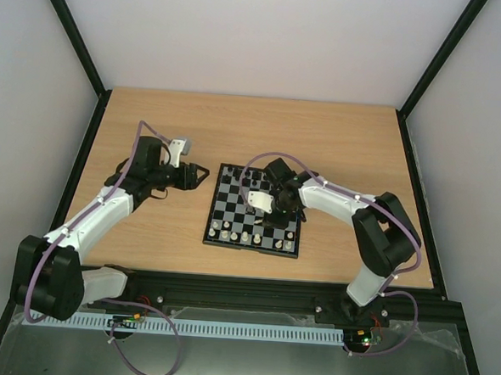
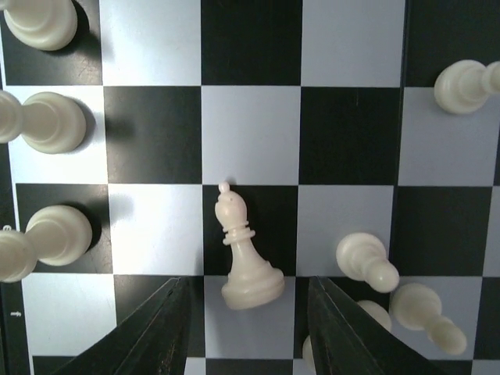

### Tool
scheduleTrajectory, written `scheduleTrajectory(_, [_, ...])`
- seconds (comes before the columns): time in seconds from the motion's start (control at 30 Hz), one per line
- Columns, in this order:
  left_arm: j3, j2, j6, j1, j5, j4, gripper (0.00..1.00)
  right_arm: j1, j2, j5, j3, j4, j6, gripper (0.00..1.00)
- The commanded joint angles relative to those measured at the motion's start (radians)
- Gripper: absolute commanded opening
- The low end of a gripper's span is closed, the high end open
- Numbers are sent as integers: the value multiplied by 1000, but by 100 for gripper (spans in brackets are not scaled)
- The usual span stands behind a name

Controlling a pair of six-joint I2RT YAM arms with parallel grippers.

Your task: Set up the chess pieces on the board

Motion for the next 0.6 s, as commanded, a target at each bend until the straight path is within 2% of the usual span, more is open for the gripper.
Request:
scheduleTrajectory(0.0, [5, 6, -2, 7, 23, 20, 60, 17, 38, -9, 35, -27, 6, 42])
scheduleTrajectory(0.27, [2, 1, 3, 6, 21, 16, 60, 32, 80, 2, 44, -61, -1, 40])
scheduleTrajectory(0.57, [-2, 29, -21, 7, 39, 35, 60, 32, 56, 18, 13, -77, 18, 21])
